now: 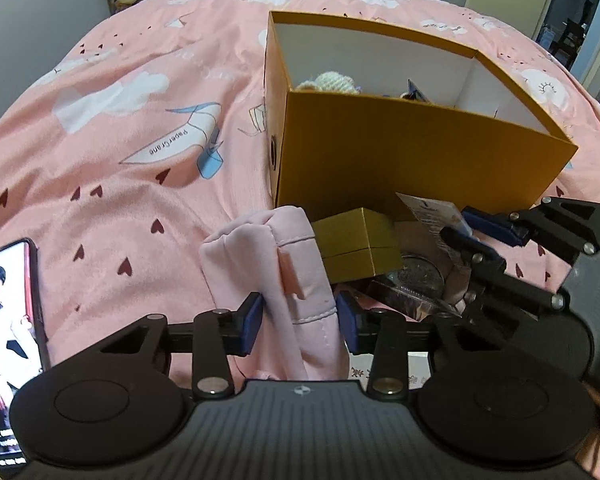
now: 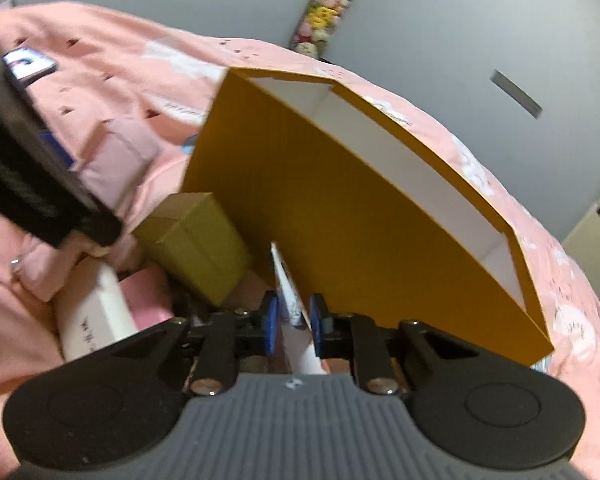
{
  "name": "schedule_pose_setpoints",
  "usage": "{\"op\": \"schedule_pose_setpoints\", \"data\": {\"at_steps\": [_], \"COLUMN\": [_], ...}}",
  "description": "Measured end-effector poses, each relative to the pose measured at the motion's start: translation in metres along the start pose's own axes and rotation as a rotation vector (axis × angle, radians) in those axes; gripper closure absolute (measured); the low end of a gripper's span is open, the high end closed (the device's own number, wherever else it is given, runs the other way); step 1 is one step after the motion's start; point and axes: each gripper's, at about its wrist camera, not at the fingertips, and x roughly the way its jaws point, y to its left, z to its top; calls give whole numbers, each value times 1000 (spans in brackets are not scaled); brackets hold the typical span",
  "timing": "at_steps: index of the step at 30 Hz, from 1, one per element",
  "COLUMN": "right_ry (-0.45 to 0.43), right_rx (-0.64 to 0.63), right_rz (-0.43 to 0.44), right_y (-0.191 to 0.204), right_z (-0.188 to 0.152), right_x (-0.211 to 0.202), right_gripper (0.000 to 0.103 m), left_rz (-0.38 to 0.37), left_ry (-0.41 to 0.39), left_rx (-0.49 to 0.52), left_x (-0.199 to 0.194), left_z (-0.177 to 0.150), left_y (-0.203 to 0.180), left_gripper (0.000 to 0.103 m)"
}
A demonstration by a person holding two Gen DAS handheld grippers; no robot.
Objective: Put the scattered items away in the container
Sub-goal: 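Lift the Vaseline tube and pink pouch toward the box with both tools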
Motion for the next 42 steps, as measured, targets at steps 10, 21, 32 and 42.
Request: {"op": "schedule_pose_setpoints", "data": {"at_steps": [10,21,32,42], "right_ry": [8,-42,-154,-228], "right_rx": [101,235,341,436], "right_rz": [69,149,190,120], "right_y": [-28,-59,-114,-166], "right_z": [6,12,46,75], "right_x": [-4,-35,-69,-59], "right_gripper": [89,89,89,89], "left_rz": [-48,-183,-337,-448], "left_ry": [-20,-88,-191,-270], "left_rx": [20,10,43,102], "left_x": [-13,-52,-87,-74], "left_z": [7,23,66,141], "left_y": [5,10,1,-37], "left_gripper": [65,66,66,66]}}
